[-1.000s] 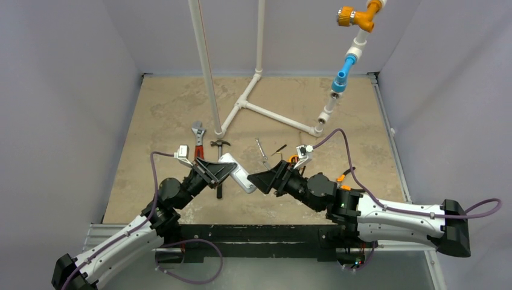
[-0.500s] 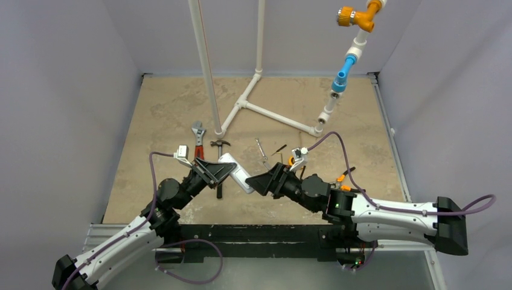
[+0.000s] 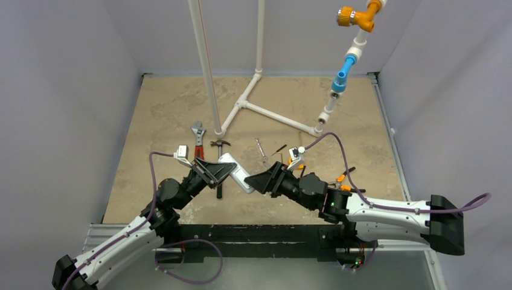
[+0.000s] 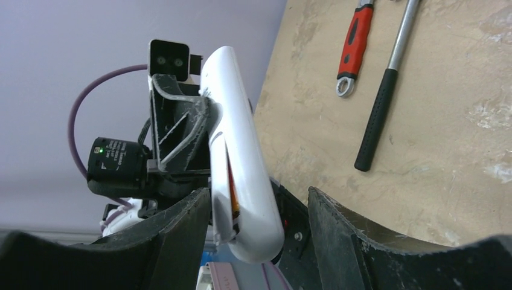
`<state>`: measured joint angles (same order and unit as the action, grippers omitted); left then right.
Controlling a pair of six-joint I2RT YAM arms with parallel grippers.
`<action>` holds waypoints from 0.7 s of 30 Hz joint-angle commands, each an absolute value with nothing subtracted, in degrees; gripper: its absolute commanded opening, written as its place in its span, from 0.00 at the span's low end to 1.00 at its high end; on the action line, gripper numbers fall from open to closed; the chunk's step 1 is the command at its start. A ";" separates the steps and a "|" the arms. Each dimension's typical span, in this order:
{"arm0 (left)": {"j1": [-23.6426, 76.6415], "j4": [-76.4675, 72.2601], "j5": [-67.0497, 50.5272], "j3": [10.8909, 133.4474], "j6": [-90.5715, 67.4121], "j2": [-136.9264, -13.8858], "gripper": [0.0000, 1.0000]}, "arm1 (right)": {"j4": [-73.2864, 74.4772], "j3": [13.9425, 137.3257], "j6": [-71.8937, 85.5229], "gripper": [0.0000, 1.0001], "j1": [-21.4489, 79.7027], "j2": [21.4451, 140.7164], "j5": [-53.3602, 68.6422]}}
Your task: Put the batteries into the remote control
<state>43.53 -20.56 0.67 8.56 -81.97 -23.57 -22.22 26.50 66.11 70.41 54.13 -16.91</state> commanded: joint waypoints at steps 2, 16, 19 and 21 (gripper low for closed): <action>43.59 -25.05 0.35 8.52 -82.95 -22.56 0.00 | -26.24 25.78 68.42 0.58 69.36 55.45 -15.50; 43.64 -25.09 0.26 8.95 -82.84 -22.95 0.00 | -25.64 26.37 69.34 0.50 67.80 57.92 -14.62; 43.61 -25.21 0.26 9.04 -82.79 -23.04 0.00 | -25.29 26.16 69.43 0.42 67.43 57.83 -14.67; 43.60 -25.22 0.26 9.04 -82.80 -23.03 0.00 | -25.08 26.01 69.47 0.38 67.28 57.88 -14.60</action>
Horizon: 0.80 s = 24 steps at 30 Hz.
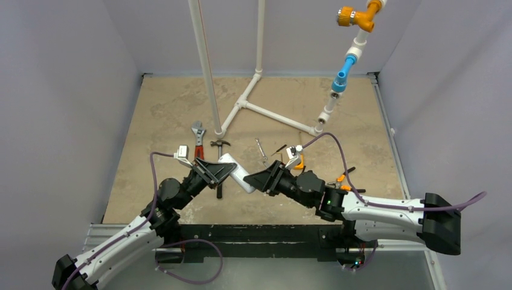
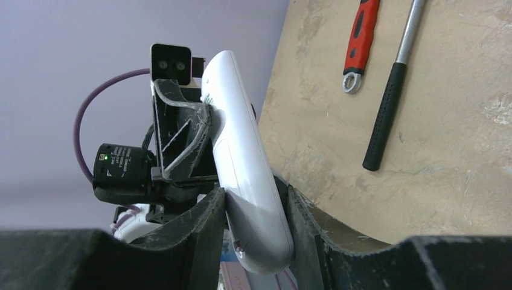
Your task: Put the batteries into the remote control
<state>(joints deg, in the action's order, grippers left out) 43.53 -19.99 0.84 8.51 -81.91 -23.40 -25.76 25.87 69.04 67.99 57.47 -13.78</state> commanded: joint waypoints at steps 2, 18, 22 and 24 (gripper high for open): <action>43.59 -25.20 0.26 9.05 -82.84 -23.03 0.00 | -24.96 26.06 69.58 0.36 67.10 58.15 -14.36; 43.62 -24.47 0.26 8.10 -82.94 -22.40 0.00 | -19.29 30.56 65.05 0.43 66.88 59.08 -14.54; 43.59 -24.64 0.26 8.08 -82.92 -22.50 0.00 | -22.45 28.01 64.82 0.66 66.88 56.25 -15.82; 43.60 -24.91 0.26 8.04 -82.93 -22.58 0.00 | -25.40 26.02 64.94 0.71 66.88 54.66 -16.09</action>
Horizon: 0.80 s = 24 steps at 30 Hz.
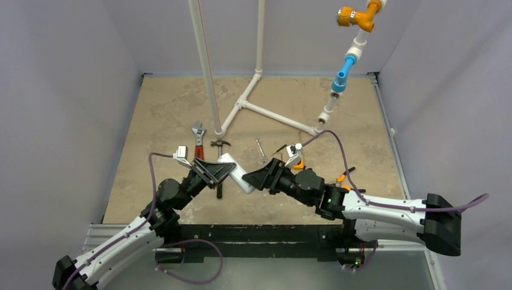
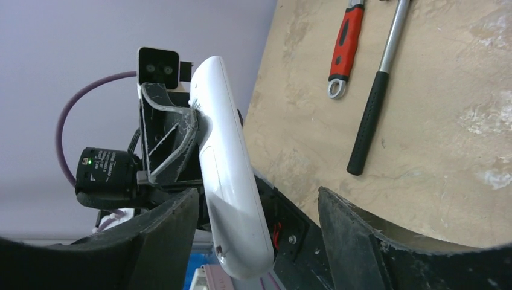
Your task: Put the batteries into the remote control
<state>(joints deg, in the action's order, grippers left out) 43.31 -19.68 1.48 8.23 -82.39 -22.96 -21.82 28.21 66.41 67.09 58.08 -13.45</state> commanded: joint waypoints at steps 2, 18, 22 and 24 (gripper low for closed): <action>43.60 -25.02 0.26 8.04 -83.00 -22.66 0.00 | -28.57 24.15 64.89 0.73 66.88 53.31 -16.08; 43.59 -27.73 -1.21 8.17 -83.41 -24.87 0.00 | -42.57 23.27 63.88 0.74 66.80 59.31 -7.76; 43.59 -27.27 -1.32 8.17 -83.32 -24.44 0.00 | -45.48 22.99 64.23 0.63 66.80 60.91 -7.69; 43.60 -27.15 -1.32 8.04 -83.32 -24.39 0.00 | -45.60 23.11 64.14 0.57 66.80 61.16 -7.78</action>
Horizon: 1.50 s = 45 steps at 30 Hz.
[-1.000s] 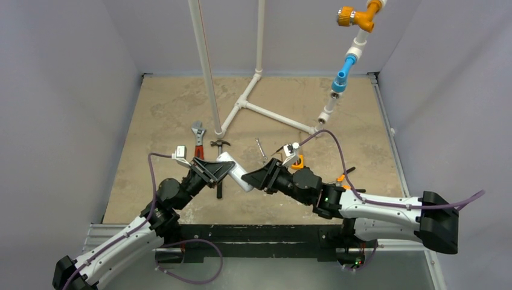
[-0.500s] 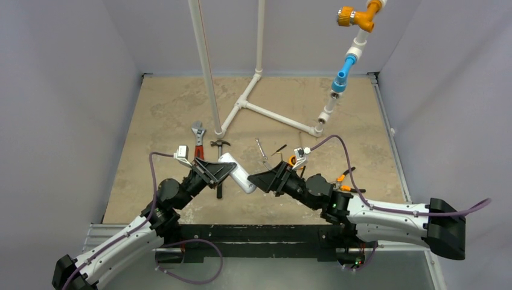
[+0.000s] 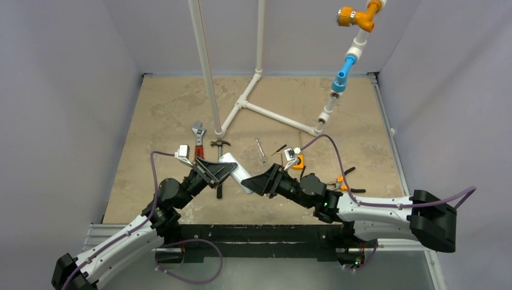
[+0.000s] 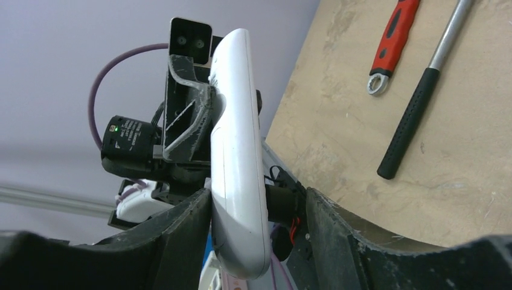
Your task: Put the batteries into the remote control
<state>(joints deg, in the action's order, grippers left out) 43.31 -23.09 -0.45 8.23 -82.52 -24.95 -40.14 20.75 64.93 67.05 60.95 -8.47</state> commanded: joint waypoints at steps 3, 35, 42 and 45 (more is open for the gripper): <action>43.60 -27.15 -1.31 7.91 -83.32 -24.35 0.00 | -45.58 22.98 64.16 0.45 66.80 61.31 -7.78; 43.62 18.24 2.03 16.73 -70.07 -13.31 1.00 | -0.22 35.88 31.03 0.00 67.28 56.12 -33.40; 43.55 31.29 5.46 21.12 -64.87 -7.60 1.00 | -15.48 33.47 12.05 0.00 77.37 69.61 -49.09; 43.59 32.79 5.96 21.94 -64.20 -6.80 1.00 | -19.97 33.30 10.16 0.00 78.10 73.86 -51.44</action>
<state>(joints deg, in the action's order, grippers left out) 43.31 26.48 3.95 18.92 -67.99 -7.94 -10.35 33.26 19.94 77.08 71.18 -41.39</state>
